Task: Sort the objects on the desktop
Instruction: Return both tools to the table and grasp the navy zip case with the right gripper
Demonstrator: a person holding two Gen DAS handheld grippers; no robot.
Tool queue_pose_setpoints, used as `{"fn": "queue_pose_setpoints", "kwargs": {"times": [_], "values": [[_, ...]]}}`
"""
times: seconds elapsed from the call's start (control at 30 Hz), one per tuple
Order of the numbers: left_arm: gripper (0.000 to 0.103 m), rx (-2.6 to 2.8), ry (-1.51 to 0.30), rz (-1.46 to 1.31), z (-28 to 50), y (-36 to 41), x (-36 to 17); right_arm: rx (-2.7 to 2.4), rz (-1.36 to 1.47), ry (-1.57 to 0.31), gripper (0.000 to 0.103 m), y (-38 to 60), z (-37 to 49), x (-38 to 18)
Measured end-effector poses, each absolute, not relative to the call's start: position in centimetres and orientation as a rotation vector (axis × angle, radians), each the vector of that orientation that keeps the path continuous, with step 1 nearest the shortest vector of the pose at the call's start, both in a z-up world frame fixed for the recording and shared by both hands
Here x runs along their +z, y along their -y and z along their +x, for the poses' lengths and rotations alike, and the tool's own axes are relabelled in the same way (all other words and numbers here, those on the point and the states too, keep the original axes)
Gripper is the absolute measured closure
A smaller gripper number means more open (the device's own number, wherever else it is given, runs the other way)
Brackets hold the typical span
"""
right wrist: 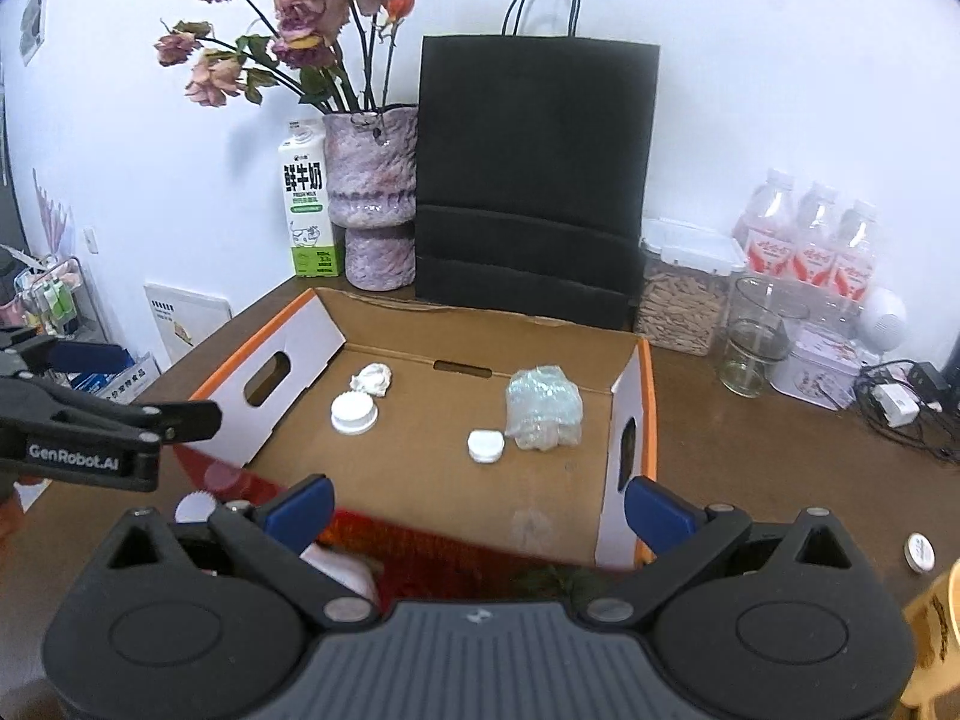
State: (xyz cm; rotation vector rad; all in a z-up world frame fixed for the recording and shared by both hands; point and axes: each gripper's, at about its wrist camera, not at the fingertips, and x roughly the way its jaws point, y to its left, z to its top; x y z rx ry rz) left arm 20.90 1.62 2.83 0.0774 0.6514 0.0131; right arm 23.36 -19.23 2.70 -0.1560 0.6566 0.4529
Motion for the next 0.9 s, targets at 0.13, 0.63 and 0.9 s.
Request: {"fn": "queue_pose_setpoints", "kwargs": {"times": [0.13,0.63,0.9], "values": [[0.0,0.018,-0.617,0.095,17.9,-1.3,2.4,0.446,-0.15,-0.631,0.0,20.2,20.7,2.4],[0.0,0.024,-0.506,0.132,9.1,0.4,-0.5,0.407,-0.141,-0.551,0.0,22.8,12.0,-0.9],[0.0,-0.011,-0.516,0.121,6.9,1.5,-3.0,0.403,-0.171,-0.498,0.0,22.2,8.6,-3.0]]}}
